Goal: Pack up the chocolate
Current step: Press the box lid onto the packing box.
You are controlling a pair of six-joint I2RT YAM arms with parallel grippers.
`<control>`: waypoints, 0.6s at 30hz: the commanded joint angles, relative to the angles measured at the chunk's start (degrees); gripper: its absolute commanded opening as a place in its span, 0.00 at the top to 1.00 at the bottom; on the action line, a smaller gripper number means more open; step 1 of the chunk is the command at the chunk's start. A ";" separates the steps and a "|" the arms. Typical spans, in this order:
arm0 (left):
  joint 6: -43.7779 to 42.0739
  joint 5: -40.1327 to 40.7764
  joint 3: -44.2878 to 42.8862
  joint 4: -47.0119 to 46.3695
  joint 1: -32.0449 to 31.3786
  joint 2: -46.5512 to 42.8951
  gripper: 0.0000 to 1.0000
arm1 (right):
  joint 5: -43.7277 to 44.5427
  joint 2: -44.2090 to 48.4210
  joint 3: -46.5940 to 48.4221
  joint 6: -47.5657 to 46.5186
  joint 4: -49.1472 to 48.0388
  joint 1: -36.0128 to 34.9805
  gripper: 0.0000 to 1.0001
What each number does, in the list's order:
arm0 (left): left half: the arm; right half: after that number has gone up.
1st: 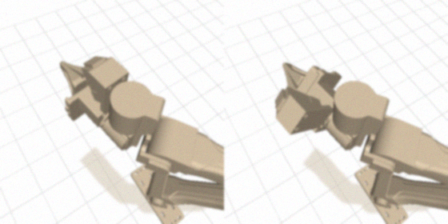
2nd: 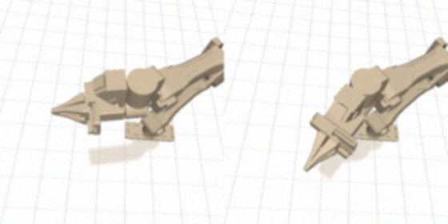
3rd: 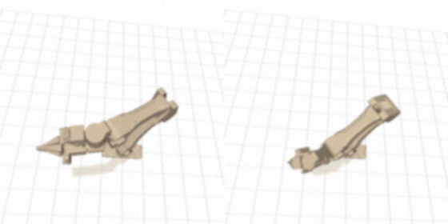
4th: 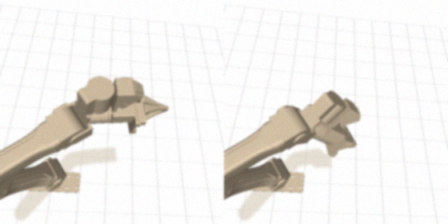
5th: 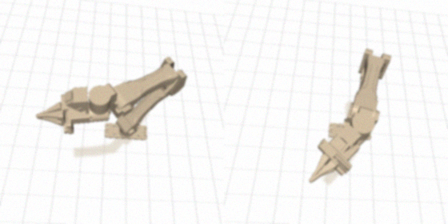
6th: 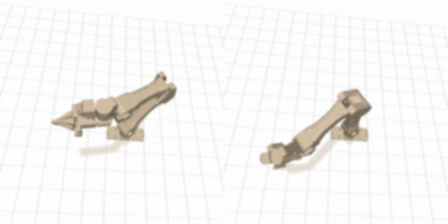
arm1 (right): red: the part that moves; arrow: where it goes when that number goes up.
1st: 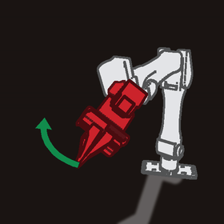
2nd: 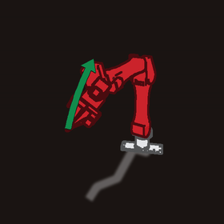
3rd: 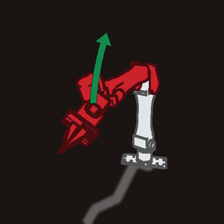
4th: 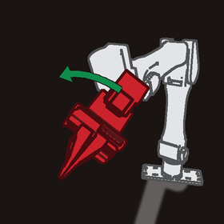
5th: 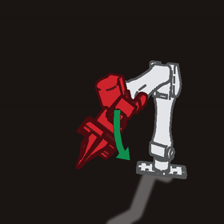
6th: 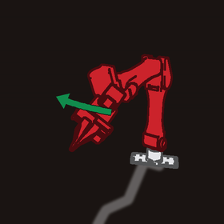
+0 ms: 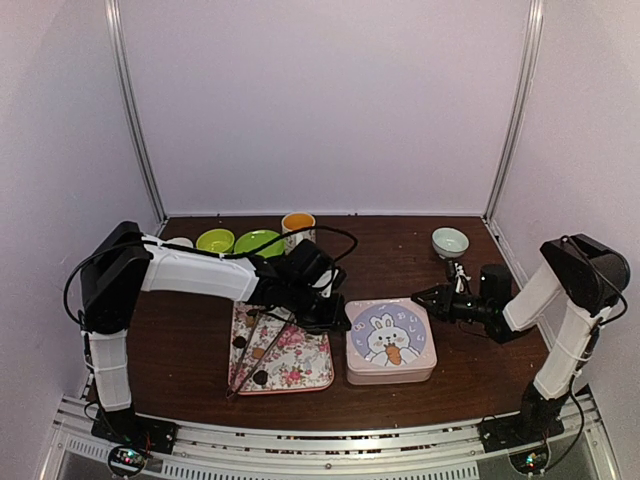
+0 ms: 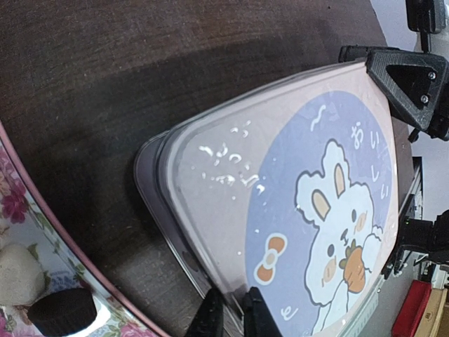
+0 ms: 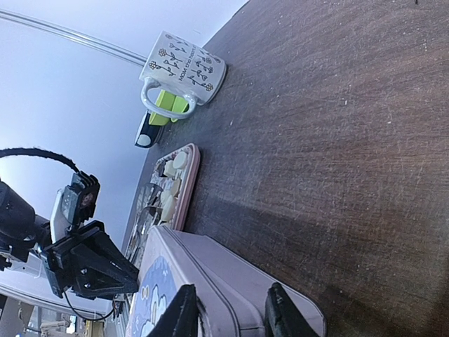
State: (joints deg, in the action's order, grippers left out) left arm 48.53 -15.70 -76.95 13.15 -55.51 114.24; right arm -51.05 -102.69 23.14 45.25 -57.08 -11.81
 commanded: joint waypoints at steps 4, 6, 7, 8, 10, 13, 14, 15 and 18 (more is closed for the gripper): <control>-0.37 0.50 0.42 -2.60 -0.39 4.04 0.89 | 0.08 -2.97 -2.72 5.59 9.05 -1.63 0.83; -0.43 0.50 0.40 -2.60 -0.39 4.15 0.89 | 0.07 -3.10 -2.83 6.65 9.04 -1.60 0.85; -0.43 0.53 0.39 -2.67 -0.37 4.19 0.89 | 0.07 -3.29 -2.90 7.17 8.94 -1.64 0.86; -0.45 0.49 0.39 -2.75 -0.39 4.23 0.89 | -0.12 -3.43 -2.87 7.67 8.74 -1.63 0.86; -0.47 0.43 0.35 -2.90 -0.39 4.32 0.89 | -0.82 -4.11 -3.00 9.32 7.23 -1.63 0.88; -0.41 0.40 0.39 -3.19 -0.39 4.49 0.89 | -1.81 -5.30 -3.38 11.88 4.05 -1.61 0.89; -0.45 0.39 0.39 -3.33 -0.39 4.50 0.89 | -2.00 -5.62 -3.49 12.33 3.46 -1.63 0.90; -0.46 0.32 0.46 -3.49 -0.39 4.57 0.89 | -2.02 -5.88 -3.48 12.46 3.53 -1.61 0.90; -0.41 0.15 0.48 -3.97 -0.39 4.76 0.89 | -2.07 -6.62 -3.79 12.64 3.59 -1.73 0.91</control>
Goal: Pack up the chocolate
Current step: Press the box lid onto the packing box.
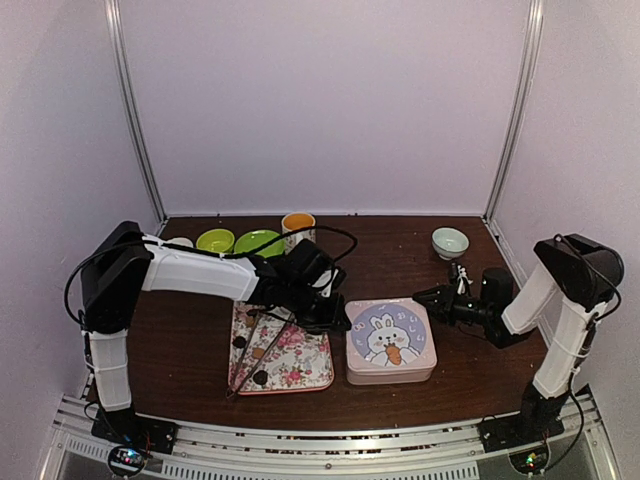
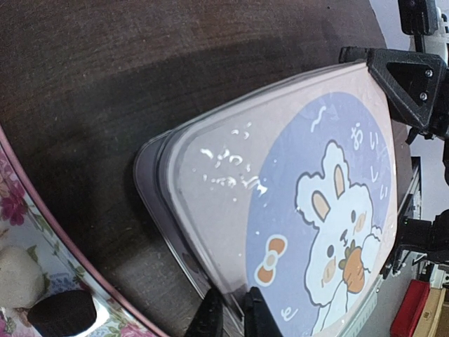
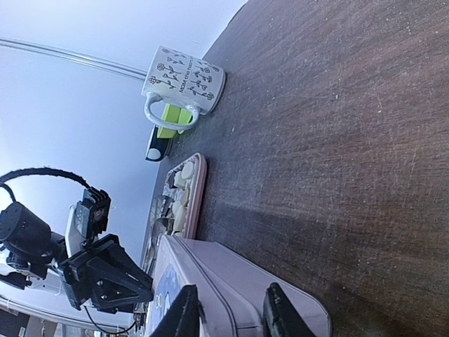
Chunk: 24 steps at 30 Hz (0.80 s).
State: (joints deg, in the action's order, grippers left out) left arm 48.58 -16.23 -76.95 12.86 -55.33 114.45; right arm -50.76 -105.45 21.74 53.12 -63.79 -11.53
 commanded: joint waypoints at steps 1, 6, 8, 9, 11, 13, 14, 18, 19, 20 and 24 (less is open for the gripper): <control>-0.50 0.60 0.48 -3.78 -0.57 4.56 0.89 | -2.50 -4.19 -2.47 4.96 9.96 -1.94 0.92; -0.54 0.34 0.17 -4.11 -0.57 5.16 0.89 | -3.46 -6.40 -3.33 8.43 5.33 -2.00 0.97; -0.56 0.16 0.05 -4.45 -0.57 5.45 0.89 | -3.55 -7.18 -3.57 9.06 4.82 -2.01 0.97; -0.56 0.15 -0.01 -4.55 -0.55 5.53 0.89 | -3.55 -7.55 -3.74 9.33 4.29 -2.01 0.98; -0.56 0.22 -0.13 -4.72 -0.56 5.66 0.89 | -3.82 -8.54 -4.05 10.49 2.79 -1.94 0.99; -0.65 0.36 -0.20 -4.85 -0.57 5.67 0.89 | -4.38 -10.03 -4.62 12.86 -1.06 -1.98 1.00; -0.63 0.36 -0.28 -4.86 -0.57 5.73 0.89 | -4.46 -10.64 -4.99 14.03 -2.91 -2.05 1.00; -0.79 0.70 -0.78 -4.71 -0.40 5.85 0.89 | -4.75 -11.00 -6.17 16.37 -6.92 -1.96 1.00; -0.94 0.85 -0.97 -4.51 -0.33 5.80 0.88 | -4.86 -10.68 -6.48 16.96 -7.65 -2.04 1.00; -1.02 1.04 -1.13 -4.27 -0.23 5.80 0.86 | -4.94 -10.28 -6.94 17.57 -8.78 -1.99 1.00; -1.01 1.88 -1.12 -4.48 0.58 5.24 0.70 | -5.01 -6.87 -7.80 15.62 -5.69 -2.00 1.00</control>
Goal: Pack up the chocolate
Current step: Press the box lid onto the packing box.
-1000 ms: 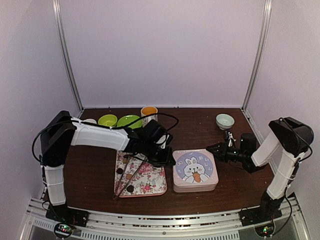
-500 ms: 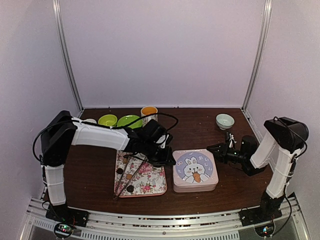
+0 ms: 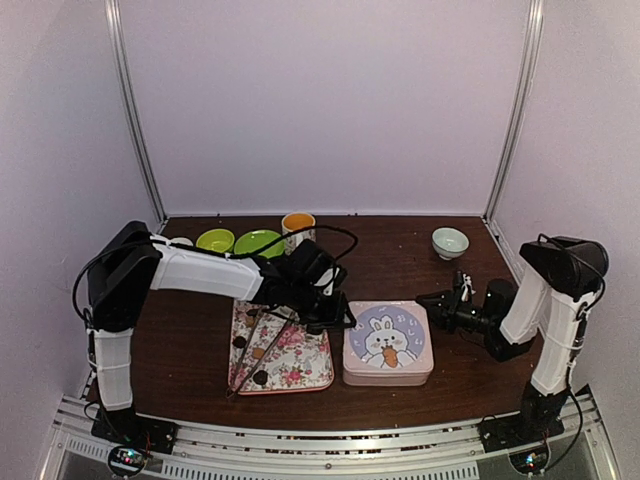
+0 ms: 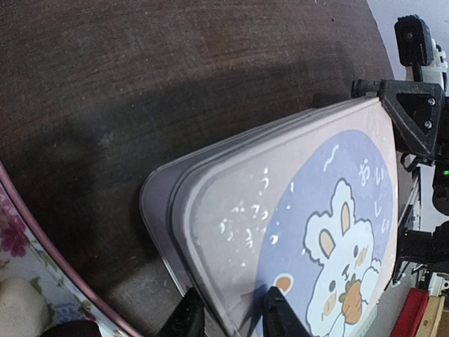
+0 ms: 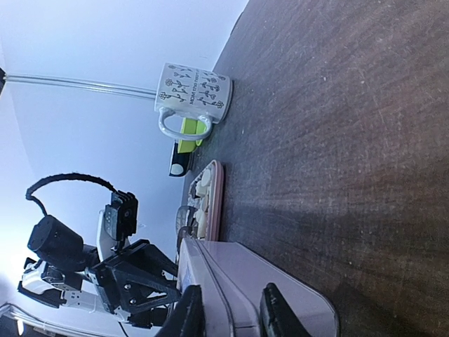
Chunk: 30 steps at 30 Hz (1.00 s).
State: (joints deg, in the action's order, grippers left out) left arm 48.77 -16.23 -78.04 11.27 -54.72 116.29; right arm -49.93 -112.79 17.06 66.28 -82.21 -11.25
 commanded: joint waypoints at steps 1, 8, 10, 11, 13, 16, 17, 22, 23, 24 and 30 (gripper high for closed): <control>-1.21 2.19 -0.05 -3.11 0.22 3.26 0.68 | -5.52 1.58 -2.89 0.86 15.01 -2.32 1.00; -2.38 1.12 -2.99 -2.30 2.17 4.88 0.70 | -4.78 6.04 -3.12 -2.04 19.94 -2.29 1.00; -3.00 0.53 -4.04 -1.75 2.41 5.65 0.77 | -4.89 7.36 -3.93 -2.53 20.18 -2.27 1.00; -3.38 0.17 -4.72 -1.51 2.42 6.19 0.80 | -5.17 8.66 -4.00 -3.46 21.16 -2.33 1.00; -3.94 -0.67 -6.57 -1.13 2.45 7.35 0.83 | -5.75 11.46 -3.56 -7.08 26.29 -2.67 1.00; -4.95 -1.09 -9.59 0.59 2.42 9.62 0.84 | -4.23 17.35 -2.35 -14.29 39.41 -2.90 1.00; -5.09 -1.09 -10.54 1.08 2.42 10.32 0.84 | -3.43 19.20 -1.96 -16.29 43.66 -2.94 1.00; -5.94 -1.24 -14.28 2.84 2.42 12.98 0.84 | -1.80 25.71 -0.77 -21.65 55.53 -3.17 1.00; -6.03 -1.33 -14.78 3.11 2.42 13.29 0.84 | -1.46 26.78 0.30 -24.05 59.63 -3.21 0.97; -6.30 -1.35 -15.25 3.45 2.42 13.48 0.84 | -0.66 28.00 2.21 -27.09 64.08 -3.32 0.92; -9.27 0.31 -18.77 8.44 2.56 13.17 0.77 | 9.61 37.49 10.80 -39.70 87.53 -3.34 0.59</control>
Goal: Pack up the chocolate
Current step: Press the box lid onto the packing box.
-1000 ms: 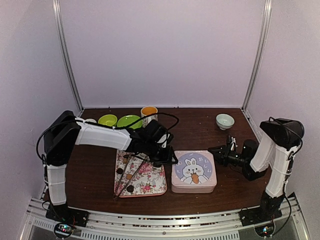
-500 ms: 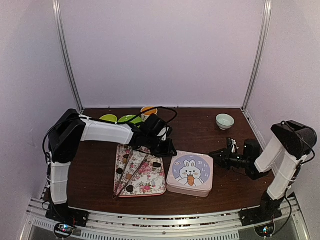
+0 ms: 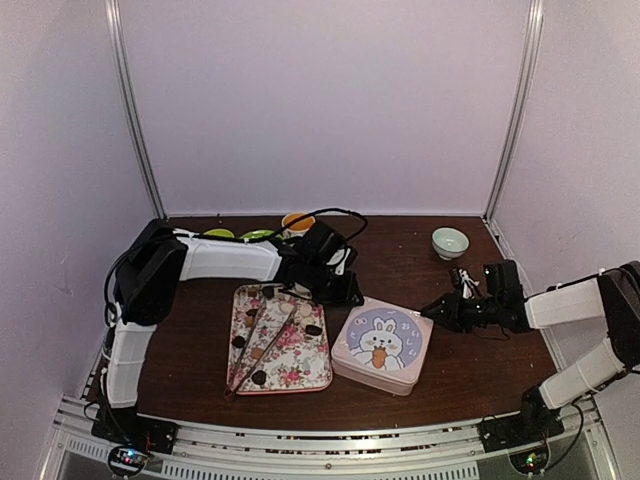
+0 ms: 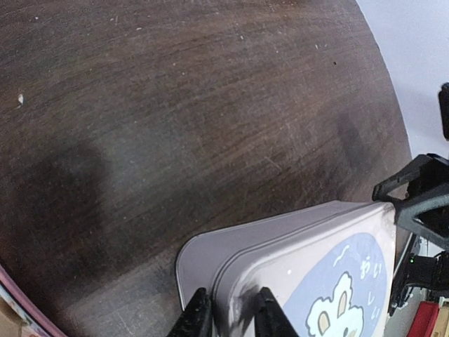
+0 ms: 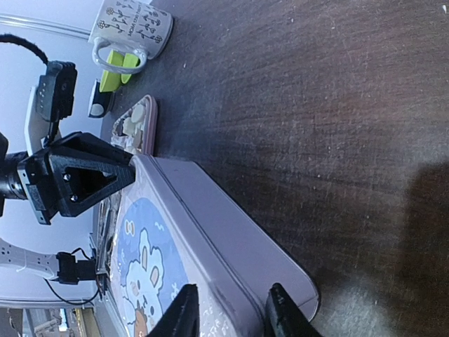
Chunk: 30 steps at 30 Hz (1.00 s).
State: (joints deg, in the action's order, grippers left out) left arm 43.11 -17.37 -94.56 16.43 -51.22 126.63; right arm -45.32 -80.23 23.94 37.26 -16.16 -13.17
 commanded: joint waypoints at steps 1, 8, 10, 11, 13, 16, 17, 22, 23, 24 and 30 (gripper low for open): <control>-3.99 1.79 -2.96 4.05 -0.90 2.83 0.75 | 6.43 6.64 4.99 -11.57 23.57 -1.42 0.56; -7.78 5.25 -6.50 9.81 -0.81 0.11 0.57 | 13.42 13.59 10.67 -17.89 35.24 -1.94 0.51; -8.66 6.97 -7.41 12.96 -0.95 -2.05 0.55 | 16.68 15.92 11.97 -18.64 37.31 -3.97 0.52; -9.12 8.09 -7.64 14.49 -1.26 -3.47 0.54 | 18.52 16.75 12.77 -19.03 38.59 -5.26 0.53; -10.01 10.82 -7.38 17.17 -2.29 -6.63 0.54 | 22.01 17.91 14.50 -19.80 41.06 -8.14 0.56; -10.51 12.57 -5.03 19.44 -3.89 -11.23 0.57 | 25.62 18.42 16.25 -20.19 43.09 -11.18 0.63; -10.32 12.76 -3.63 19.49 -4.35 -12.81 0.61 | 26.78 18.54 16.64 -20.27 43.36 -12.02 0.66; -6.83 14.91 6.20 19.50 -7.41 -20.15 1.00 | 31.42 17.69 18.42 -20.20 44.59 -15.87 0.81; -6.32 15.32 7.58 19.47 -8.24 -21.21 1.00 | 32.41 17.39 18.48 -20.25 44.63 -16.43 0.85; -5.88 15.80 8.79 19.51 -9.19 -22.19 1.00 | 33.15 16.99 18.44 -20.29 44.50 -16.98 0.90; -3.58 16.10 12.12 17.95 -13.25 -23.84 1.00 | 35.31 14.12 17.82 -20.72 43.71 -18.80 1.00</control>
State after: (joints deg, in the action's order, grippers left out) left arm 37.36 -2.66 -84.23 34.98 -62.72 103.39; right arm -14.22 -64.55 41.10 17.10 27.27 -30.72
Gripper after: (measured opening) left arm 0.004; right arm 0.008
